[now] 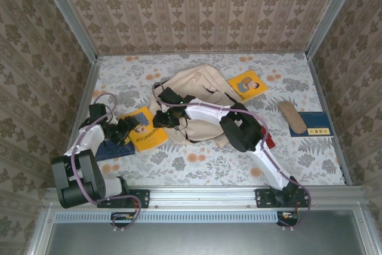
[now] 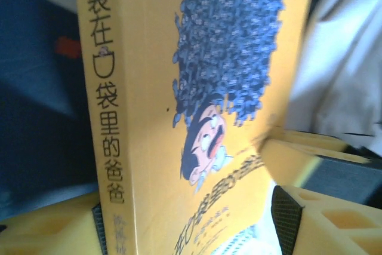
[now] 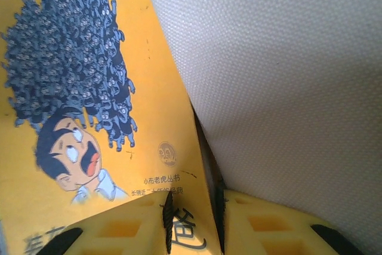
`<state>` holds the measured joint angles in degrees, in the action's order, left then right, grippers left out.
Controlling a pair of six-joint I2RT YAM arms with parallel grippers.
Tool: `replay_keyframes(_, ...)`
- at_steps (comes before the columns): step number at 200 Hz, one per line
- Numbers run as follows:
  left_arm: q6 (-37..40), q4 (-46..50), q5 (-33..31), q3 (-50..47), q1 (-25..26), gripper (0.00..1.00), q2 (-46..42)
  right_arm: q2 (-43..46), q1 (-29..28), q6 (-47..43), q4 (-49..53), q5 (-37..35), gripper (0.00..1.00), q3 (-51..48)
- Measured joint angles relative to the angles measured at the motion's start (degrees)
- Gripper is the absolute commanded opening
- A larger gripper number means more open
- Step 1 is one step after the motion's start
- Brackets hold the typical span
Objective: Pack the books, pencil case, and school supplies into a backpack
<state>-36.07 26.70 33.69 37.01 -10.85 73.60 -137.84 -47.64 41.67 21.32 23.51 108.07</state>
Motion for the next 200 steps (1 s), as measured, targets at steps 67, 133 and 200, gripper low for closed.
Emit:
replay_keyframes(67, -0.9, -1.8, 2.7, 0.6, 1.3, 0.22, 0.9, 0.2, 0.3, 1.8, -1.3, 1.7, 0.39, -0.4)
replay_keyframes(133, -0.2, 5.9, -4.2, 9.9, 4.1, 0.02, -5.3, 14.3, 1.7, 2.8, -4.4, 6.8, 0.82, -13.9)
replay_keyframes(200, -7.0, -0.9, -8.0, 19.7, 15.9, 0.06, -10.1, 40.2, 9.4, 16.9, -28.4, 9.6, 0.98, -36.4)
